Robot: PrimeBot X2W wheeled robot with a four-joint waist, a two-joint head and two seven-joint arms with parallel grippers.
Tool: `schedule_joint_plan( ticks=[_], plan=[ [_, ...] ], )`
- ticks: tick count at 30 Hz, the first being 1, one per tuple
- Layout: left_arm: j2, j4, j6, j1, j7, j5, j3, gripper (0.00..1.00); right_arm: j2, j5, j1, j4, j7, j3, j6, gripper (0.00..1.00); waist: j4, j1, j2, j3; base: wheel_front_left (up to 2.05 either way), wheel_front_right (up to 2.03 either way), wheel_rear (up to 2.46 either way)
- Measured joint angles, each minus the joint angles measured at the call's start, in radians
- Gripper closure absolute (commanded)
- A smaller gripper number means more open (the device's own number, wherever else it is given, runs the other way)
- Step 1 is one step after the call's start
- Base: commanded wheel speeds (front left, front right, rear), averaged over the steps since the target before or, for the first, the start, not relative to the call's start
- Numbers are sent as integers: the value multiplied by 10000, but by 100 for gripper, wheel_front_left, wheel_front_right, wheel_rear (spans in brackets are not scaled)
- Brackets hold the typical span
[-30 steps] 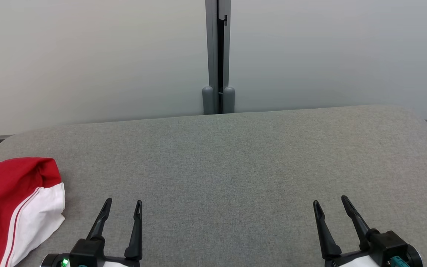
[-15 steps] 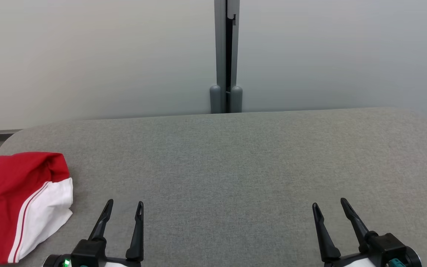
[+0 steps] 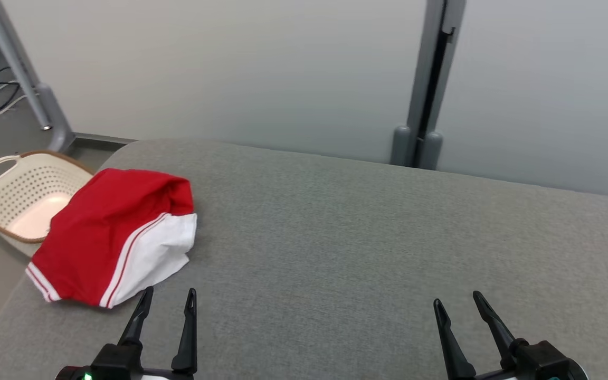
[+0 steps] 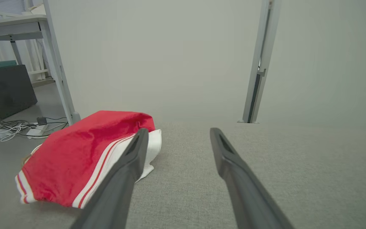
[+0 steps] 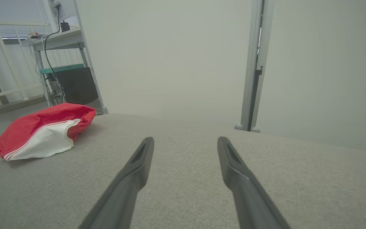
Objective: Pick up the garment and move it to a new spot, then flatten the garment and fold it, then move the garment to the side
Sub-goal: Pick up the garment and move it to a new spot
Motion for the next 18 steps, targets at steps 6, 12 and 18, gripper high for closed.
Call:
schedule_joint_plan(
  ticks=[6, 12, 18],
  plan=[
    [4, -33, -102, 38, 0, 161, 203, 0, -4, 63, 13, 0, 0, 107, 0, 0, 1269, 0, 0, -35, 0, 0, 0],
    [12, -326, 130, 119, 0, -36, 433, 0, 8, -96, -313, 167, 0, 612, 2, 0, 2123, 0, 0, 187, 0, 0, 0],
    [2, -734, 102, -182, 0, -44, 802, 0, 8, -337, -436, 355, 0, 849, 2, 0, 2449, 0, 0, 595, 0, 0, 0]
  ],
)
